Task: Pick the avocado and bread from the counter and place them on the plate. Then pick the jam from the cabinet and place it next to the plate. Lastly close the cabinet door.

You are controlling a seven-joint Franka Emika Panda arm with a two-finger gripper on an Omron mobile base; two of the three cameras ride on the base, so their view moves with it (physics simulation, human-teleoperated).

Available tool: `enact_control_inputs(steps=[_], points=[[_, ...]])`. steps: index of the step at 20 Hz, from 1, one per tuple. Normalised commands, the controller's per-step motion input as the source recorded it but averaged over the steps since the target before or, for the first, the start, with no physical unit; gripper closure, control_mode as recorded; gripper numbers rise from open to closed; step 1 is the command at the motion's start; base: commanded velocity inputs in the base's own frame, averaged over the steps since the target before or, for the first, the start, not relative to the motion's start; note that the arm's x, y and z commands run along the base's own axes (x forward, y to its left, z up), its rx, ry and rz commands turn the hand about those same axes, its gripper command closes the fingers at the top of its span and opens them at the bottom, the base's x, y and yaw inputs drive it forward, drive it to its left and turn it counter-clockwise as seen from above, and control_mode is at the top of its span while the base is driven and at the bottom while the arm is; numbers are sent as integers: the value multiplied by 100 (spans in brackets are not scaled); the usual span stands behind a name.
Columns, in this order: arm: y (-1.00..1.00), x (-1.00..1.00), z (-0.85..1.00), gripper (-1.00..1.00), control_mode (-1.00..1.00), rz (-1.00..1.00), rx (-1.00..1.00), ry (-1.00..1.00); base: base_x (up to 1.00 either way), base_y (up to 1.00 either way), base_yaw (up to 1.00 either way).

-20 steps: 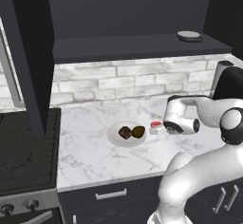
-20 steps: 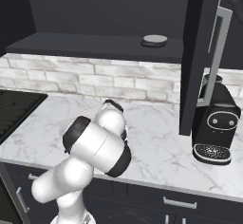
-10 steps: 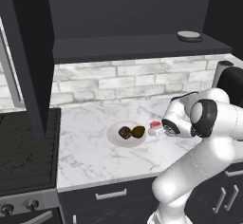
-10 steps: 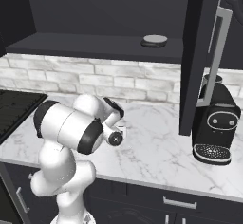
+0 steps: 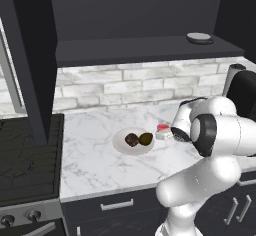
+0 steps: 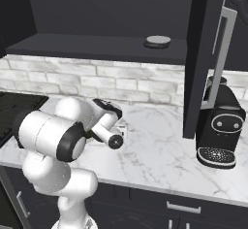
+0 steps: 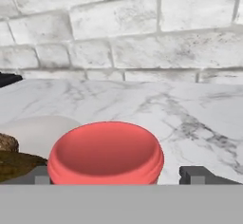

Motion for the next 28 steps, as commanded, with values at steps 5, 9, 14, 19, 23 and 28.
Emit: enact_control_inputs(steps=[5,9,14,19,23,28], points=[[-1,-1,48,-100,-100,0,1,0,0,0,0],[-12,0,23,-100,-100,0,0,-3,0,0,0],[-9,-2,23,-100,-100,0,-1,-2,0,0,0],[-9,-29,83,-100,-100,0,0,1,0,0,0],[-8,-50,92,-100,-100,0,0,4,0,0,0],[-5,-55,100,-100,-100,0,0,8,0,0,0]])
